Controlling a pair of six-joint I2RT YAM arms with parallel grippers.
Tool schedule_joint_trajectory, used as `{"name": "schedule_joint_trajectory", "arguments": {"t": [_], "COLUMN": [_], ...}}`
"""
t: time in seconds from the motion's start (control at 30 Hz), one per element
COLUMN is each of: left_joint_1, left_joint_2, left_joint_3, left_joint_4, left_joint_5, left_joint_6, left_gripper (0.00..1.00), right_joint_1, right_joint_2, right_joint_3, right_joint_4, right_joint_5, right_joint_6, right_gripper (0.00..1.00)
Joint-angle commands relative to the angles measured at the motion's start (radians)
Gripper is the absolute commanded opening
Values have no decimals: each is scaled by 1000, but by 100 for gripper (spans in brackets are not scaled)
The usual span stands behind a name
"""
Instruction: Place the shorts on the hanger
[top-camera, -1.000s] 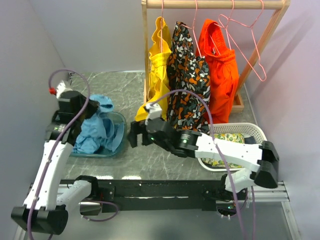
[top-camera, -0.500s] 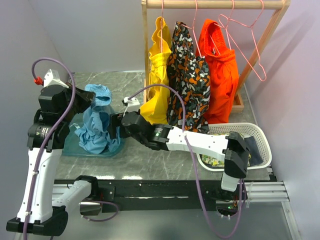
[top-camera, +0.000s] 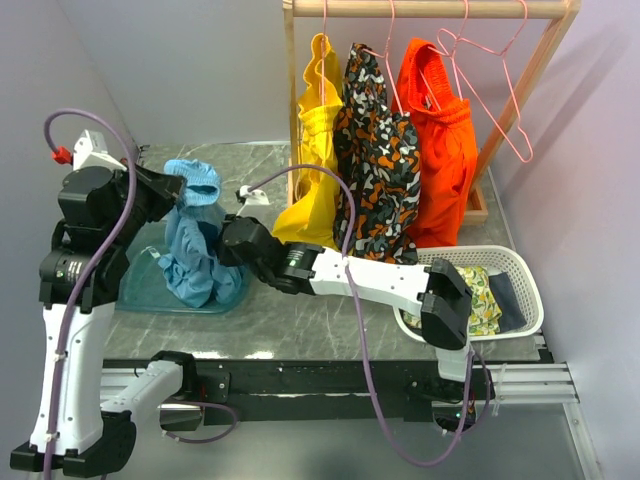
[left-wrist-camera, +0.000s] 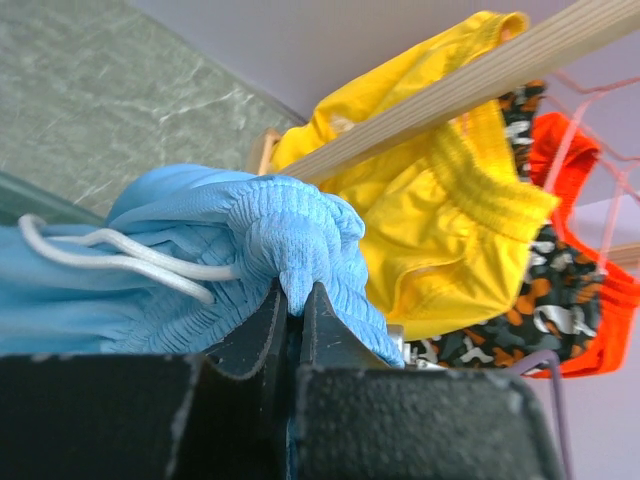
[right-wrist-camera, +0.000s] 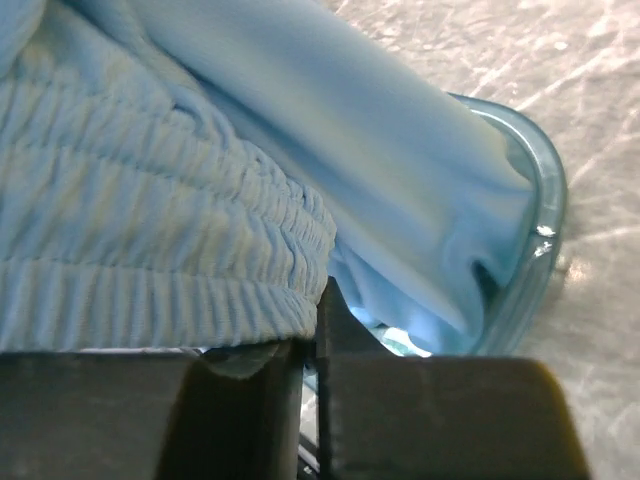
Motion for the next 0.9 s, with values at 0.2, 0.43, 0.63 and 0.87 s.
{"name": "schedule_joint_trajectory", "arguments": {"t": [0.2,0.43,0.63,0.87], "left_joint_1": [2,2,2,-9], "left_joint_2": [31,62,-24,-181], "left_joint_3": [199,242,5,-486], "left_joint_4": [183,279,351,468], "left_joint_5": [172,304,413,569], "left_joint_6": [-16,-56,-82,-82], "left_gripper": [1,1,1,32], "right_joint_1": [-20,-26,-26,-28], "right_joint_2": [-402,-535,-644,-750], "right_joint_3": [112,209,143,-125], "right_joint_4": [-250,-346,-413,-485], "right_joint_5": [223,286,297,291], "right_joint_6": [-235,-353,-343,-270], "right_gripper": [0,0,0,0]}}
